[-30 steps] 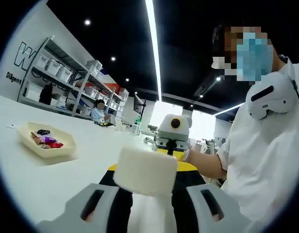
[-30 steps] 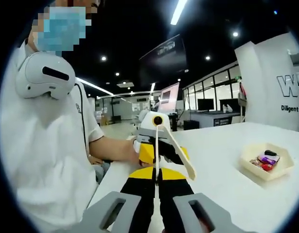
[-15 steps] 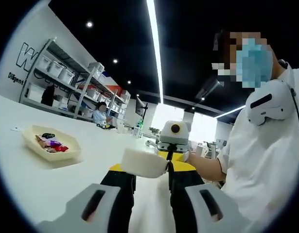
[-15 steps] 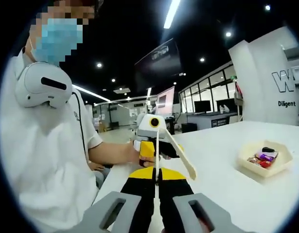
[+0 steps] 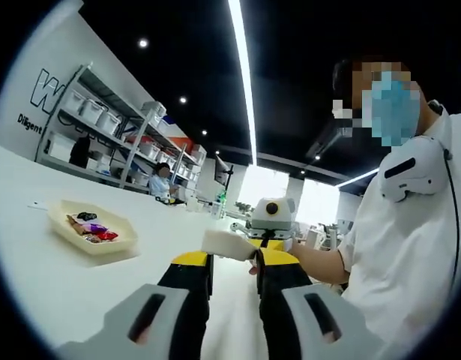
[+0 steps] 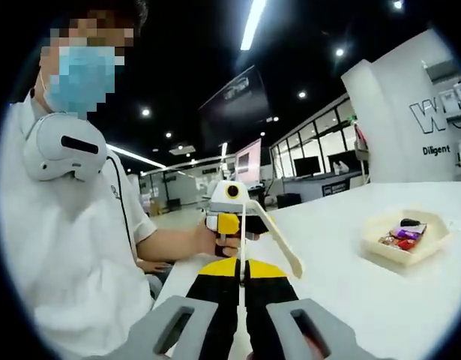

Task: Place the target food into the container with the food tongs after gripping and lifting it, then release it inside without dropping or visibly crushing the food.

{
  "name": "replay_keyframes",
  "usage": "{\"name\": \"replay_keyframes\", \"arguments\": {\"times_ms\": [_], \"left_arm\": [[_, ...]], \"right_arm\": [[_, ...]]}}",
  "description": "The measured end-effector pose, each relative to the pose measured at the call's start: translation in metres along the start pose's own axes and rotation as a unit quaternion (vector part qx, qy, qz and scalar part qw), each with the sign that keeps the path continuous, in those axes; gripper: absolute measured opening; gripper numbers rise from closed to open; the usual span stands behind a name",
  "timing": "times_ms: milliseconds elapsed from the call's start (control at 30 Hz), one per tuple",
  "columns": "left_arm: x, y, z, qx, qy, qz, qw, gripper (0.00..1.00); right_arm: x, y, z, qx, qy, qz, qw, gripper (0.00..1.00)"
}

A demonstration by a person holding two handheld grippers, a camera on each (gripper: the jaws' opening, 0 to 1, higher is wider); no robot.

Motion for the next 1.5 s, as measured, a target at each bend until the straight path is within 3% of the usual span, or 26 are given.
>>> {"name": "replay_keyframes", "arguments": {"times_ms": [367, 533, 1200, 1500], "left_arm": [[-0.003, 0.007, 0.006, 0.005, 0.009, -0.01, 0.9999, 0.21], [0.0, 0.009, 0.005, 0.005, 0.002, -0.012, 0.9999, 0.25], [0.0, -0.001, 0.009, -0.022, -0.009, -0.018, 0.9996, 0.2], [0.001, -0.009, 0.011, -0.052, -0.02, -0.001, 0.9984, 0.19]], "right_arm": [[0.0, 0.002, 0.002, 0.013, 0.003, -0.01, 0.9999, 0.0], [-0.002, 0.0, 0.001, 0.009, 0.009, -0.006, 0.9999, 0.0], [-0.002, -0.004, 0.003, -0.001, 0.008, 0.001, 1.0, 0.0], [-0.001, -0.008, 0.003, -0.014, 0.007, 0.007, 0.9999, 0.0]]}}
Point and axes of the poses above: the point that each gripper's makers call its tool centre point, and the gripper's own axes: z roughly backward along the fingers, x roughly to its right, y roughly out of its top, the point moved 2 cm from there along z, roughly backward along the fingers, and after that the axes turned 7 degrees about -z, right-handed, at the moved point
